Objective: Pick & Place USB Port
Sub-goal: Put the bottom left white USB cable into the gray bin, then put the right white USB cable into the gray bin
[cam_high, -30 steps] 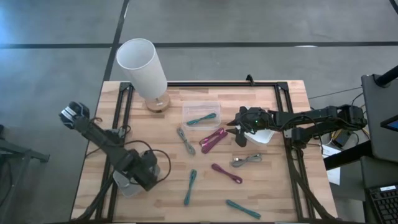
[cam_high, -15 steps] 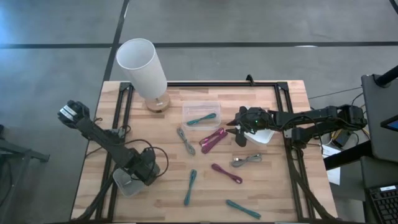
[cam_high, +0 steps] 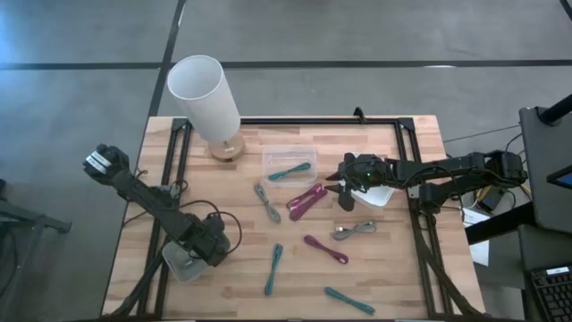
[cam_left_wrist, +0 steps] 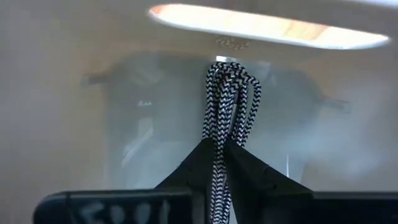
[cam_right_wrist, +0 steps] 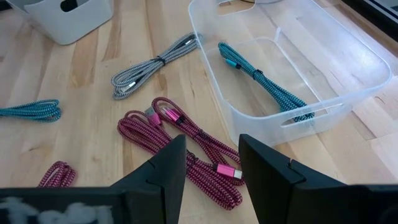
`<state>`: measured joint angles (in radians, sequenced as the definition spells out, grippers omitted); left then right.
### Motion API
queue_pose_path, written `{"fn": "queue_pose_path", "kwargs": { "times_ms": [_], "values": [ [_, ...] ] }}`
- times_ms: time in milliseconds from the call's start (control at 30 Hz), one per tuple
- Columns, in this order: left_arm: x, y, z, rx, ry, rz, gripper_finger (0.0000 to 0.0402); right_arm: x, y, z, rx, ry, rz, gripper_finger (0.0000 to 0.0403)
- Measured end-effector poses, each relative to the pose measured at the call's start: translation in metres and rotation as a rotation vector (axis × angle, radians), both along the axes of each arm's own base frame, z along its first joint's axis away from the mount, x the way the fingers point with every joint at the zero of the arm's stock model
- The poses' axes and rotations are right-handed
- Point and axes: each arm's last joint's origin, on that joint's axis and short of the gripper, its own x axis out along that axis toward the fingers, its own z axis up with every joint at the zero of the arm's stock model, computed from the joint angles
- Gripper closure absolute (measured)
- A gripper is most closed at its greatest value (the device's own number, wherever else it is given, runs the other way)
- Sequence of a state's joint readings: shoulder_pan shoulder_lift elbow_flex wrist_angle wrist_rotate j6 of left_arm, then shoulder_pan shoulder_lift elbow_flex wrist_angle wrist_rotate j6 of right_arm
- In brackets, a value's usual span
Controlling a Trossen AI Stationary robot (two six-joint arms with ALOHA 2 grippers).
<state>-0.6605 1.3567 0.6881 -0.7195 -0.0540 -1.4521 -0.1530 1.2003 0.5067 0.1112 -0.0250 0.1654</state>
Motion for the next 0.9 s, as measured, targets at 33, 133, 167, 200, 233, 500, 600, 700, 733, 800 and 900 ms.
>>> {"fn": "queue_pose_path", "kwargs": {
  "times_ms": [33,133,167,200,233,500,600,700,733,800,900],
  "values": [
    [0.001,-0.001,0.001,-0.002,-0.003,0.000,0.0349,0.000,0.000,0.000,0.000,0.000,0.000,0.0257],
    [0.004,-0.003,0.008,-0.015,-0.020,-0.003,0.0338,0.000,0.000,0.000,0.000,0.000,0.000,0.0257],
    [0.005,-0.004,0.011,-0.016,-0.021,-0.003,0.0335,0.000,0.000,0.000,0.000,0.000,0.000,0.0257],
    [0.006,-0.005,0.014,-0.014,-0.018,-0.003,0.0334,0.000,0.000,0.000,0.000,0.000,0.000,0.0257],
    [0.007,-0.005,0.018,-0.009,-0.012,-0.003,0.0332,0.000,0.000,0.000,0.000,0.000,0.000,0.0257],
    [0.004,-0.003,0.058,0.091,0.116,-0.003,0.0332,0.000,0.000,0.000,0.000,0.000,0.000,0.0257],
    [0.005,-0.003,0.076,0.121,0.112,-0.001,0.0333,0.000,0.000,0.000,0.000,0.000,0.000,0.0257],
    [0.009,-0.004,0.095,0.156,0.059,-0.001,0.0334,0.000,0.000,0.000,-0.002,0.001,0.002,0.0257],
    [0.010,-0.004,0.102,0.169,0.038,-0.001,0.0334,0.000,0.000,0.000,-0.004,0.001,0.002,0.0257],
    [0.012,-0.003,0.114,0.208,-0.009,0.002,0.0333,0.000,0.000,0.000,-0.006,0.001,0.004,0.0257],
    [0.016,-0.002,0.130,0.295,-0.107,-0.020,0.0333,0.000,0.000,0.000,-0.006,0.001,0.004,0.0257]
  ]
}}
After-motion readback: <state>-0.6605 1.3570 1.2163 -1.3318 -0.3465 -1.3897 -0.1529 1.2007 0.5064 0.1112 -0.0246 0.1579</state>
